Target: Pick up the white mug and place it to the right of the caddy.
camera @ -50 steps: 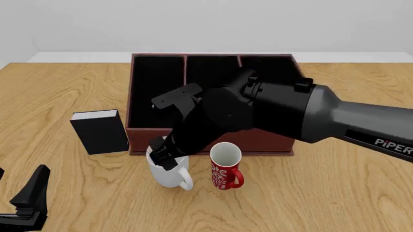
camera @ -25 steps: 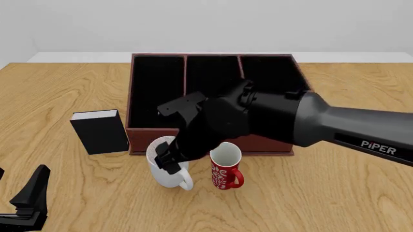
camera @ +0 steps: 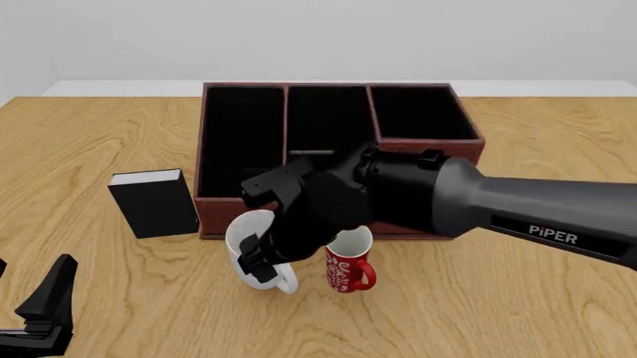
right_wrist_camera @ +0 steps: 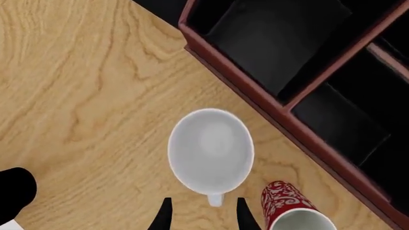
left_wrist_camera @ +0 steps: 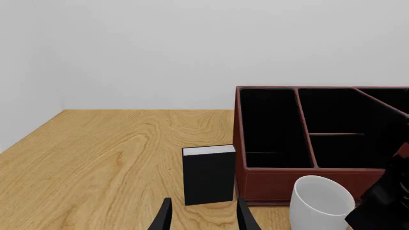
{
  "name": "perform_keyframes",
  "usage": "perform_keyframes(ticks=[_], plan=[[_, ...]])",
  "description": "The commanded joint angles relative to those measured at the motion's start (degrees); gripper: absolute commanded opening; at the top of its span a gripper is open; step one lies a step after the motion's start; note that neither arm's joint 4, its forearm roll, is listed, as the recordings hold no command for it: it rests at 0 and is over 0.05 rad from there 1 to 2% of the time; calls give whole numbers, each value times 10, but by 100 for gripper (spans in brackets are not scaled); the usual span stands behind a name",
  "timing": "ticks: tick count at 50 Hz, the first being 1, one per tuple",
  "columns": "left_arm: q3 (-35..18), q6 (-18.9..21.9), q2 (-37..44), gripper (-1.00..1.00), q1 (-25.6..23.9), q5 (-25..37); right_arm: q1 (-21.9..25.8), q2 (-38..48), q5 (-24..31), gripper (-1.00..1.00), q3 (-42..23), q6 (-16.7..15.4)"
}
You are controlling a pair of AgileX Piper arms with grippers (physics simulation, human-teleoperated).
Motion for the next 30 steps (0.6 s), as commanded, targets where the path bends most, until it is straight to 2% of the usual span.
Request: perform_keyframes(ticks=[1, 30], plan=[[0, 0, 0, 100, 0, 0, 1, 7, -3, 100, 4, 3], [0, 0, 0, 100, 0, 0, 3, 20, -16, 100, 10, 13]])
